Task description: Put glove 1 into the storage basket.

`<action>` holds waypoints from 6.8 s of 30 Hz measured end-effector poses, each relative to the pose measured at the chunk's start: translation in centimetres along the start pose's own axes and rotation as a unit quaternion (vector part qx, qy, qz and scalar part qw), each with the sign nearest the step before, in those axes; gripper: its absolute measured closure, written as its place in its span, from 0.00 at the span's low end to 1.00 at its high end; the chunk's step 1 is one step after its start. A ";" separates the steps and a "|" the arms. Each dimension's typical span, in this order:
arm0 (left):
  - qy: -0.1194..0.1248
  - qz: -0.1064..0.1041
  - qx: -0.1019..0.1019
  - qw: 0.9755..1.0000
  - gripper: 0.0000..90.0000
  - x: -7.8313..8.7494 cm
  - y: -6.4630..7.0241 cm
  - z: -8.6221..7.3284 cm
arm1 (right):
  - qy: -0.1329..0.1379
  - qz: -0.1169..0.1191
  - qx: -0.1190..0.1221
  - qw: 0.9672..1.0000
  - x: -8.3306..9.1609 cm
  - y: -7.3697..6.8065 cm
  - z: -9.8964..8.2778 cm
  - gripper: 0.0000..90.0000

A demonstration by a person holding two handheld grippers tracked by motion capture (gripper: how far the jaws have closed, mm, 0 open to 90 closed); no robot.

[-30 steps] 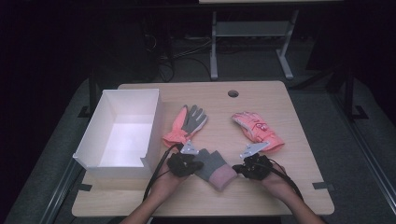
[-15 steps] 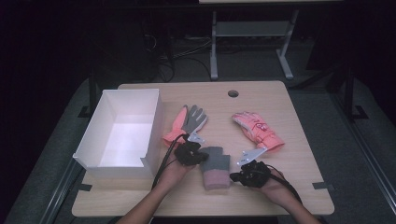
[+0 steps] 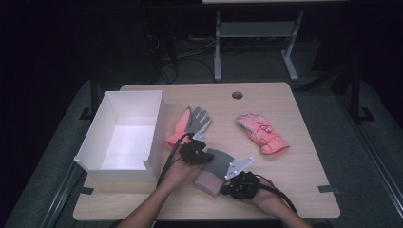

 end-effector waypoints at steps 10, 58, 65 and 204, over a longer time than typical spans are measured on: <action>-0.001 -0.002 -0.009 1.000 1.00 -0.3 0.3 0.1 | 0.013 0.018 0.009 1.000 -1.9 -0.6 1.8 1.00; -0.040 0.018 -0.011 0.999 0.22 -0.3 2.3 -2.9 | 0.034 -0.169 -0.150 0.974 6.9 4.4 -7.0 0.18; -0.066 -0.012 -0.019 0.998 0.50 0.0 2.7 -2.6 | 0.039 -0.174 -0.144 0.973 6.8 4.2 -6.8 0.16; -0.015 0.208 0.267 0.941 0.65 15.3 -20.6 -4.4 | 0.021 -0.177 -0.129 0.976 5.7 4.0 -7.1 0.14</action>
Point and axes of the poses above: each handheld gripper's, and its own axes: x roughly backward along the jaws, z roughly out of its top, y roughly to its right, the point moved 2 cm from there along -x, roughly forward along the jaws, and after that the axes turned 15 degrees about x, right-handed, at the moved point
